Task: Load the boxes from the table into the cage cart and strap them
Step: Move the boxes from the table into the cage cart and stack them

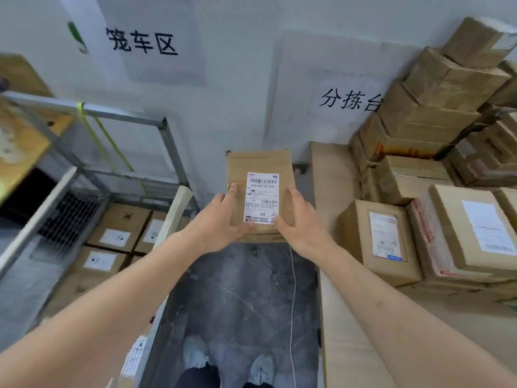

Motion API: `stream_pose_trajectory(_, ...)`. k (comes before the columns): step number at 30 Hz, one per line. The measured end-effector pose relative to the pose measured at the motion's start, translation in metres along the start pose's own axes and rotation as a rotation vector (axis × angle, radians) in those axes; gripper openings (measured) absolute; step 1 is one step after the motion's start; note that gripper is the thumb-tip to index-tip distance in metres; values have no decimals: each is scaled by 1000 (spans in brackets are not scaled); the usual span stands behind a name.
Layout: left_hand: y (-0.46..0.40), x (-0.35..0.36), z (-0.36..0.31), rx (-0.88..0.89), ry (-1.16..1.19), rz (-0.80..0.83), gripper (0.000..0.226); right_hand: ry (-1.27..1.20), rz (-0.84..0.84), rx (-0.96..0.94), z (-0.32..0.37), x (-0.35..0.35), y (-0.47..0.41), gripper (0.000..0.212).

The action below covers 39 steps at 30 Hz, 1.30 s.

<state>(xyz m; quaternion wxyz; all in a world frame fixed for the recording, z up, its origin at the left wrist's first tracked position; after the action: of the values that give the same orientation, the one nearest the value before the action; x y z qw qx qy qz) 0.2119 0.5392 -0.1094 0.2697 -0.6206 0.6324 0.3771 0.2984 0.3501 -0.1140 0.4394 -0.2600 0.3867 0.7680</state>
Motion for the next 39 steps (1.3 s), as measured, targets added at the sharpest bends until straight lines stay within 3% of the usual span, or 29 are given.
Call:
stream_pose_trajectory(19,94,-56,255,-300,144,2,116,148,365,-54,175,220,-57,91)
stream_pose_trajectory(30,102,-57,350,-575,284,-110,117,270,623,-198,242,309,-132,89)
stream_pose_trajectory(39,74,-24,411,-818,410,-302,114,352,786,-302,267,384,-212,88)
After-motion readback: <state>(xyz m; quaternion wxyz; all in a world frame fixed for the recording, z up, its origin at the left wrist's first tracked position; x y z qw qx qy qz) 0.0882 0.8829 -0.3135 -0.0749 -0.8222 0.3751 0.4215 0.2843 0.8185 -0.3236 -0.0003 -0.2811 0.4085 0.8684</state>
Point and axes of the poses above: each hand's wrist, its own y-axis away from the middle knuckle, its own x-axis out of the palm, z = x × y, the point moved 5 cm from there along -y, towards the middle knuckle, and after that the axes turned 14 degrees about x, right-handed, at the moved point
